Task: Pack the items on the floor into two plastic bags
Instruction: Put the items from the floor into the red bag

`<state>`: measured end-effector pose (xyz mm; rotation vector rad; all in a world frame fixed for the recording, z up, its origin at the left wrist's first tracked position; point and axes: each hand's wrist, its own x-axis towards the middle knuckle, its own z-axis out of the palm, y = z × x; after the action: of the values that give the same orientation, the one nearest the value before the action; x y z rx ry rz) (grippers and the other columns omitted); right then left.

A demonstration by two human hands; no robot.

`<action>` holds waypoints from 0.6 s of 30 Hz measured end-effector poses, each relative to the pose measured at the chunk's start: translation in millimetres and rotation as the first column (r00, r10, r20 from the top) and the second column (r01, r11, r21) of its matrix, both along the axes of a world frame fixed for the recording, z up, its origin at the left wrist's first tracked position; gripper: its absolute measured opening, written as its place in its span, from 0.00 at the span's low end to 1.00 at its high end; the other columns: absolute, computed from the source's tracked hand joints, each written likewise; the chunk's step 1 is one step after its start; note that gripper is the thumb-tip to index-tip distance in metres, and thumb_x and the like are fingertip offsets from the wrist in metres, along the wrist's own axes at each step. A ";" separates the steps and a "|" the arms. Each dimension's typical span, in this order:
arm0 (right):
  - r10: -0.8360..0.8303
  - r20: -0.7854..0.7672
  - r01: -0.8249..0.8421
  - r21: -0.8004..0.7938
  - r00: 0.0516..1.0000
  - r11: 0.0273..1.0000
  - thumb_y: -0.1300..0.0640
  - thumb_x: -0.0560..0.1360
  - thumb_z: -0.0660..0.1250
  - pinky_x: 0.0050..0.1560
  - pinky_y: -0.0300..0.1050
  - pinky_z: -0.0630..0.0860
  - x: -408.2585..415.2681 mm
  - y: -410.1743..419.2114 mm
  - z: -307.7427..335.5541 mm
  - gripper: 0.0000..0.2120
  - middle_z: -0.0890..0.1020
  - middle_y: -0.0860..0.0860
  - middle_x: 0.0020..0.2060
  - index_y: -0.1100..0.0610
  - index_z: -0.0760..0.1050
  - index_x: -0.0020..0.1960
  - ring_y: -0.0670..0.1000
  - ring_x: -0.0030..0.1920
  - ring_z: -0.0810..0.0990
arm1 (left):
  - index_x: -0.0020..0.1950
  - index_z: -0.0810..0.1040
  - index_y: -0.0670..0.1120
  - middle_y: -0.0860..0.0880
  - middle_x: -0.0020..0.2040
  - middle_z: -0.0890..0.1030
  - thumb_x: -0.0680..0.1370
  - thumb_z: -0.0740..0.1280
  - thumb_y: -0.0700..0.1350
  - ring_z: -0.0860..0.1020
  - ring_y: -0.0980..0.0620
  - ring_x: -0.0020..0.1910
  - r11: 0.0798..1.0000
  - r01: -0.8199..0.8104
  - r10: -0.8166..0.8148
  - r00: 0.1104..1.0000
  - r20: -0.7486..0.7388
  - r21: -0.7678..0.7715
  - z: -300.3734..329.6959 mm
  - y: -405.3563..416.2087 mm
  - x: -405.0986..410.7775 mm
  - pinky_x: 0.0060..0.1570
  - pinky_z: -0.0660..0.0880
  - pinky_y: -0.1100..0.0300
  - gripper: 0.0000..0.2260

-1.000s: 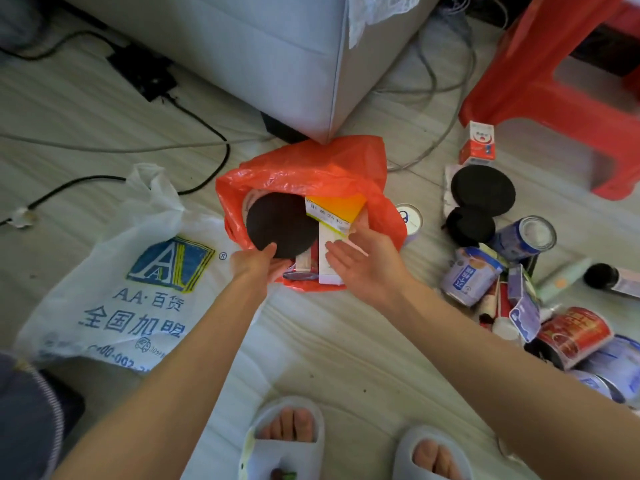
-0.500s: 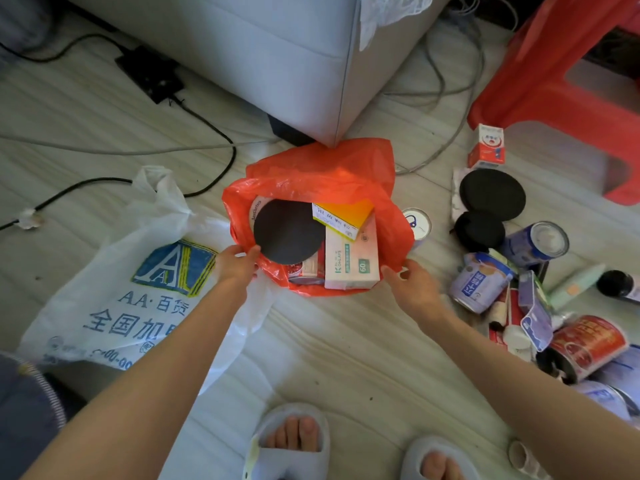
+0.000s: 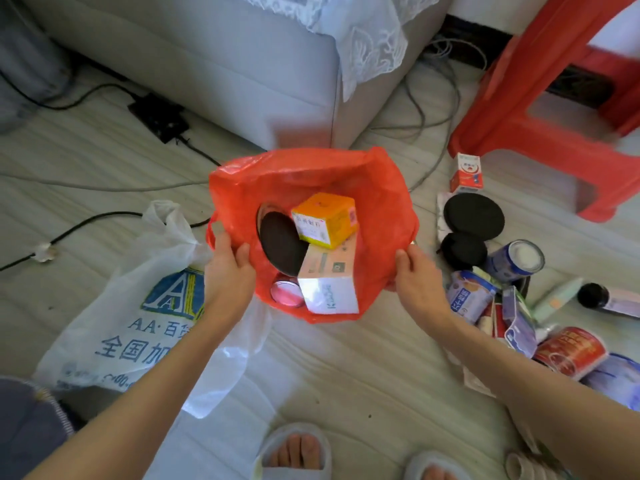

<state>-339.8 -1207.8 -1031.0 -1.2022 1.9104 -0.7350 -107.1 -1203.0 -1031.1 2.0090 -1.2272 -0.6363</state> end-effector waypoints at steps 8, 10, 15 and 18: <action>0.055 -0.097 -0.076 -0.227 0.994 0.971 0.59 0.81 0.53 0.37 0.43 0.55 8.3 -21.1 87.5 0.14 0.69 0.49 0.30 0.59 0.66 0.37 0.53 0.39 0.69 | 0.55 0.73 0.38 0.36 0.49 0.79 0.78 0.60 0.40 0.75 0.37 0.51 0.991 -0.030 0.039 0.997 0.063 -0.127 79.5 -18.7 21.2 0.46 0.67 0.54 0.09; 0.001 -0.110 -0.026 -0.227 0.994 0.973 0.57 0.81 0.52 0.39 0.44 0.58 4.3 -22.1 92.8 0.13 0.74 0.54 0.34 0.61 0.70 0.42 0.55 0.42 0.71 | 0.56 0.73 0.38 0.37 0.50 0.79 0.78 0.61 0.40 0.76 0.39 0.51 0.993 -0.065 0.068 0.997 0.027 -0.098 88.5 -16.9 25.6 0.46 0.67 0.54 0.09; -0.083 -0.137 0.053 -0.209 0.987 0.976 0.56 0.81 0.53 0.42 0.43 0.61 -8.4 -18.1 91.0 0.16 0.72 0.53 0.35 0.55 0.64 0.34 0.53 0.42 0.70 | 0.48 0.72 0.38 0.38 0.44 0.78 0.78 0.61 0.41 0.76 0.39 0.44 0.999 -0.043 0.042 0.999 0.032 0.009 81.0 -2.0 37.0 0.42 0.69 0.52 0.05; -0.134 -0.116 0.116 -0.146 0.984 0.982 0.55 0.79 0.57 0.45 0.51 0.73 -21.5 -14.4 88.2 0.15 0.77 0.55 0.32 0.56 0.67 0.34 0.58 0.39 0.78 | 0.48 0.71 0.40 0.45 0.38 0.75 0.78 0.60 0.41 0.73 0.45 0.39 0.999 -0.030 0.029 0.998 0.056 0.032 80.3 8.0 39.6 0.39 0.64 0.57 0.04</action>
<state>-361.3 -1222.3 -942.7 -1.2471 2.0823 -0.8905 -67.4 -1195.0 -950.8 2.0806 -1.2244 -0.5935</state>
